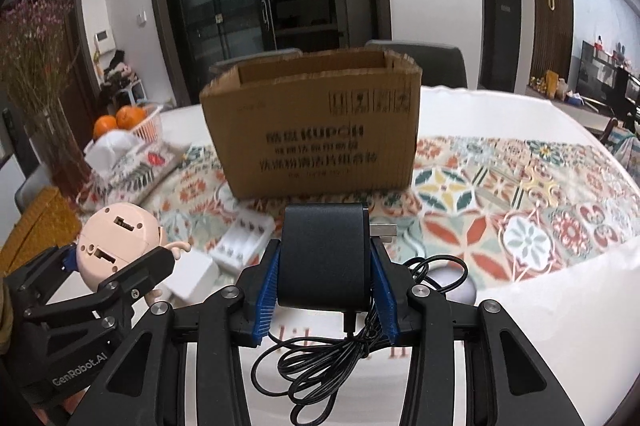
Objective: Organize rigid objects
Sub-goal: 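Lift and carry the pink case with the left tool while the right tool carries the adapter over the box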
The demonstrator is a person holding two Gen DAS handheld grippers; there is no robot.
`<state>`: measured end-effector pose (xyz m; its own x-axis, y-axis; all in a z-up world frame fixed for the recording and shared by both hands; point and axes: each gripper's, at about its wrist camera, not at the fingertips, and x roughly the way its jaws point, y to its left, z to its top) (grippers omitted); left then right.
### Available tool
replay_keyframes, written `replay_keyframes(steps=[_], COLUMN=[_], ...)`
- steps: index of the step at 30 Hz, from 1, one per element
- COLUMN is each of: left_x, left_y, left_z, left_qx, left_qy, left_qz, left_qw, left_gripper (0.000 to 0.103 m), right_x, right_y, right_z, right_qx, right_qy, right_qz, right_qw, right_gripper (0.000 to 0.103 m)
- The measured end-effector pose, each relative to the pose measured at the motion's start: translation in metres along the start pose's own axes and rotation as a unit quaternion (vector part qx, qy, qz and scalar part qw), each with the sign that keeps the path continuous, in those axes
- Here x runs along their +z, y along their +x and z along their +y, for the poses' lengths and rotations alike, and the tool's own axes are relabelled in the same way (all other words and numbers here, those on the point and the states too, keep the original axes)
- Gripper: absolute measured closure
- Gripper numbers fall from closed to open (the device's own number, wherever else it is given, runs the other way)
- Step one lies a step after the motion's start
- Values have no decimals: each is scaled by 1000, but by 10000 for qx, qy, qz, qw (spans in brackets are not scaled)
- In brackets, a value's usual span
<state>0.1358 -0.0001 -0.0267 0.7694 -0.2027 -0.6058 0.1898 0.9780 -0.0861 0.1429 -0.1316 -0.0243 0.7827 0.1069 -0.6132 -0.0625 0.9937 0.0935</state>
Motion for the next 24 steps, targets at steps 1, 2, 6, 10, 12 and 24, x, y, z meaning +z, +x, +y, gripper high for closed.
replay_keyframes(steps=[1,2,6,10,12,24], left_x=[4,9,29,50,62,120], left_y=[-1,-2,-5,-6,-6,8], left_z=[0,-1,-3,-5,-7,-11], left_qx=[-27,-72,-79,-44,-53,-88], left_qy=[-8,1,36,123,168,278], left_qz=[-35,-88,-336,-514,-597,-689], left_qw=[10000,9999,9994,9986,9981,9972], left_gripper=[35,35,35,34,35,34], right_x=[2,8,25,44,54,110], right_y=[-1,-3,-9,-15,-17,-16], right_z=[0,-1,-2,-5,-6,-12], right_qx=[0,1,13,46,44,108], right_qy=[4,3,-14,-22,-39,-66], right_qz=[-36,-103,-340,-594,-723,-1140], right_qw=[10000,9999,9994,9982,9974,9934], right_gripper=[60,60,60,60,60,60])
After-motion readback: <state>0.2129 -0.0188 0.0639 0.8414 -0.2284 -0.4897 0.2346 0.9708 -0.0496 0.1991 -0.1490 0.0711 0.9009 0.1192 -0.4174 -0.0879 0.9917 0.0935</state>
